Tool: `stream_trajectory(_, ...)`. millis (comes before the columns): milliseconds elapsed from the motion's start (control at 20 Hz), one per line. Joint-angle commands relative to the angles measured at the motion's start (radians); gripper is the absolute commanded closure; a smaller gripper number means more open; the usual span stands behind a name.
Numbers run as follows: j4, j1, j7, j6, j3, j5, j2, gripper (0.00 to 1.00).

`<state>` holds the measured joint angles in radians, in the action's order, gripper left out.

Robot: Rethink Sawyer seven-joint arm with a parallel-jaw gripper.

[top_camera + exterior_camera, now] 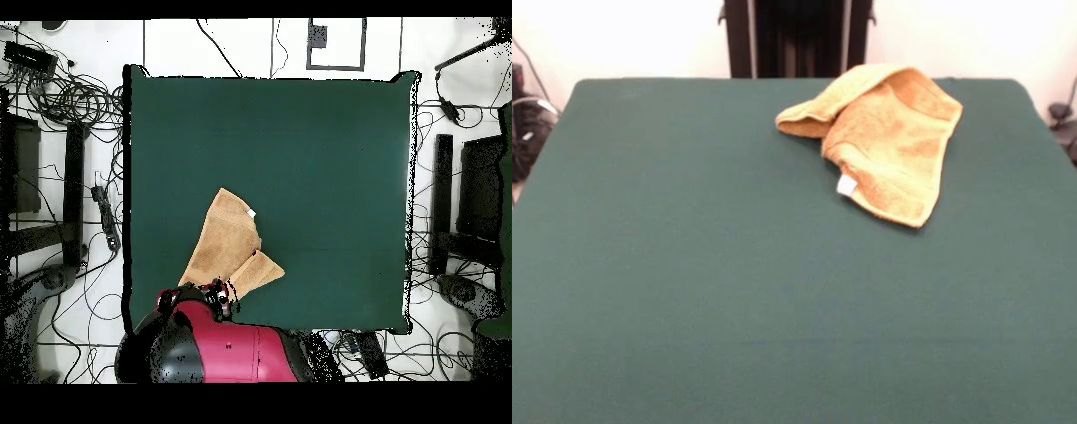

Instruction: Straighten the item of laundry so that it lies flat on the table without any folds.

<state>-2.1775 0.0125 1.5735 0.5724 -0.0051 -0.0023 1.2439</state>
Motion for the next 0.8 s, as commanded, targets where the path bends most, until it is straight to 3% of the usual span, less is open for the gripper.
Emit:
stream_trajectory(50, -0.033, -0.001, 0.155, -0.034, 0.013, -0.008, -0.037, 0.0)
stream_trajectory(800, -0.026, 0.005, 0.146, -0.044, 0.023, -0.011, -0.05, 0.0)
